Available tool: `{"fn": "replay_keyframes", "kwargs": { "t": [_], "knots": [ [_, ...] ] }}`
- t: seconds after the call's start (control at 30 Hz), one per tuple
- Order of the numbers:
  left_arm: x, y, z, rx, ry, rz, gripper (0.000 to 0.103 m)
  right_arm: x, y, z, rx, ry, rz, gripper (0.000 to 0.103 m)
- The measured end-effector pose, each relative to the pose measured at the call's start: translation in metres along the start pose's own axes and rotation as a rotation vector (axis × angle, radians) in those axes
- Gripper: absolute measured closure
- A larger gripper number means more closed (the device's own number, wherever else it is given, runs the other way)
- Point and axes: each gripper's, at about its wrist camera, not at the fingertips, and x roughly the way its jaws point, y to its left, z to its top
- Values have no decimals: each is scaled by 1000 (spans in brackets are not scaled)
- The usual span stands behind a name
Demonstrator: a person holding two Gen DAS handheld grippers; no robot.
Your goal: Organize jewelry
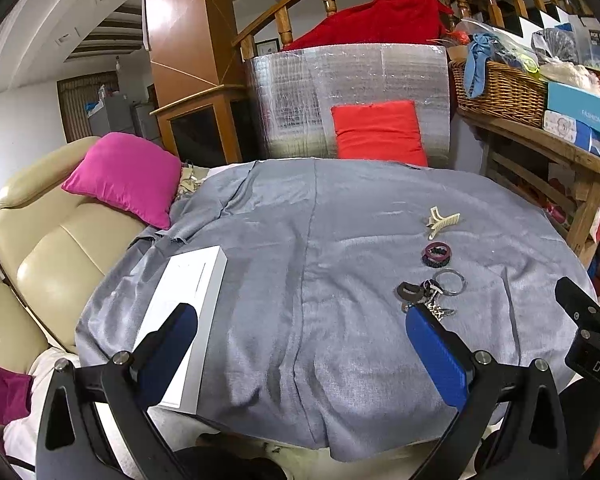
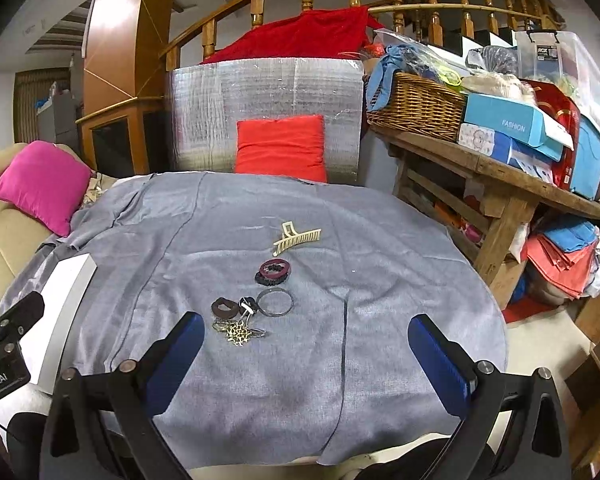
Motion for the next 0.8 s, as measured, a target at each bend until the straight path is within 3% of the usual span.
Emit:
{"fn": "replay_keyframes", "kwargs": {
  "t": [0.8],
  "knots": [
    [3,3,-5,-4,3,-6,0,5,4,-2,18,30,20,0]
  ]
}}
